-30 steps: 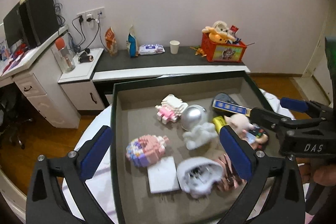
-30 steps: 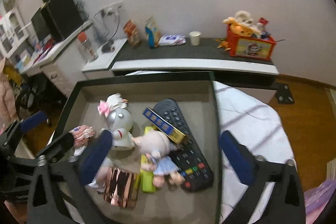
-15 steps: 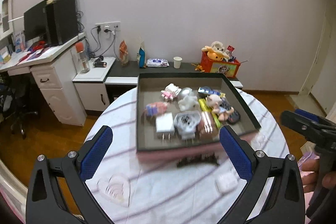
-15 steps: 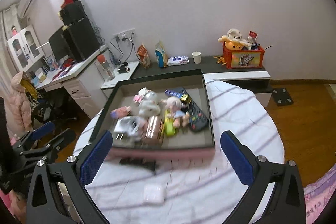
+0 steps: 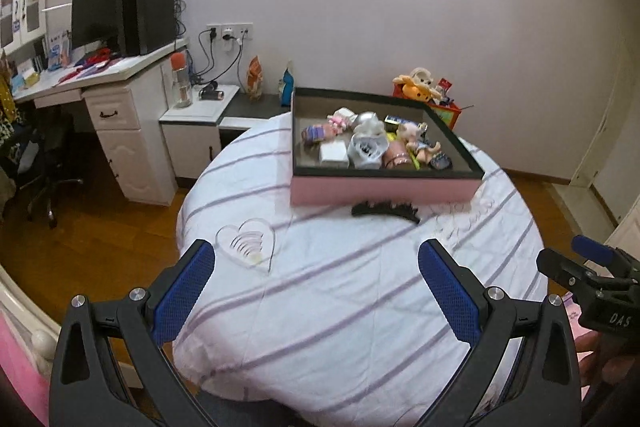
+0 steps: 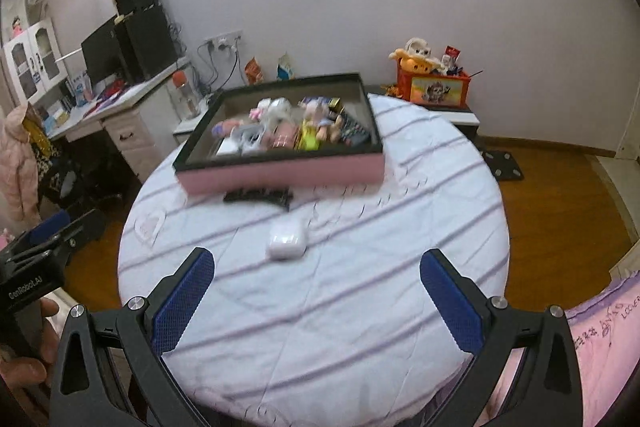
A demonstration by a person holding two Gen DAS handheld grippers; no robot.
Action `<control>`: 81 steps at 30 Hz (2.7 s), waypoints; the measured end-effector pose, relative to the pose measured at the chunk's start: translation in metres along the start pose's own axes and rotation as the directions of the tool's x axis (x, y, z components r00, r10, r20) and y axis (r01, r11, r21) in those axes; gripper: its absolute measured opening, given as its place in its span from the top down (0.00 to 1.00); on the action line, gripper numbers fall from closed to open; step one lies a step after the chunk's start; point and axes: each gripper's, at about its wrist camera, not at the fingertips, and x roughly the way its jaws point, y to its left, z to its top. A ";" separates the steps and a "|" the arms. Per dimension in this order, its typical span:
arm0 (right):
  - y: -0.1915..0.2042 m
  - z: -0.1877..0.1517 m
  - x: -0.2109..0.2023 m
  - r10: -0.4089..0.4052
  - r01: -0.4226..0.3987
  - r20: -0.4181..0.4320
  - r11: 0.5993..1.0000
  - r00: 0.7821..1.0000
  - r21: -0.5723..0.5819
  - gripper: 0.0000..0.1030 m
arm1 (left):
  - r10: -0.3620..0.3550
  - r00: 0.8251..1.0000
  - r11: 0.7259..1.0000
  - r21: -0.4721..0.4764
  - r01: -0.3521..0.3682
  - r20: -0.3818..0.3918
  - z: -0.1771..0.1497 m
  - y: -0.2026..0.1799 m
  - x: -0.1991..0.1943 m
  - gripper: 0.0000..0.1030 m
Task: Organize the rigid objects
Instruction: 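Move both tools back toward the black hair clip and white earbud case, then grasp the black hair clip with the left tool while the right tool grasps the earbud case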
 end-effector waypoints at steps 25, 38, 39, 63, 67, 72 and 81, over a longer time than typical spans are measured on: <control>0.003 -0.011 0.086 0.000 -0.001 -0.137 1.000 0.991 -0.006 0.00 | 0.048 0.997 0.998 0.033 -0.046 -0.067 -0.009 -0.004 0.041 0.00; 0.025 -0.007 0.146 -0.022 0.003 -0.205 0.995 0.979 -0.096 0.36 | 0.061 0.989 0.998 0.020 -0.058 -0.131 -0.009 0.002 0.086 0.00; 0.026 -0.008 0.146 -0.022 0.001 -0.202 0.995 0.979 -0.101 0.41 | 0.060 0.989 0.998 0.019 -0.058 -0.135 -0.009 0.003 0.088 0.00; -0.038 -0.006 0.119 0.000 0.000 -0.153 1.000 0.988 0.000 0.57 | -0.059 0.969 0.996 0.053 0.073 -0.239 0.012 -0.085 0.185 0.00; -0.043 -0.006 0.122 0.009 -0.008 -0.156 1.000 0.988 0.008 0.57 | -0.007 0.965 0.998 0.058 0.023 -0.261 0.012 -0.086 0.206 0.00; -0.045 -0.005 0.126 0.021 -0.019 -0.157 1.000 0.987 0.013 0.57 | -0.014 0.966 0.996 0.076 0.035 -0.260 0.016 -0.092 0.215 0.00; -0.043 -0.007 0.124 0.030 -0.027 -0.156 0.999 0.987 0.018 0.57 | -0.007 0.969 0.996 0.084 0.029 -0.248 0.016 -0.092 0.212 0.07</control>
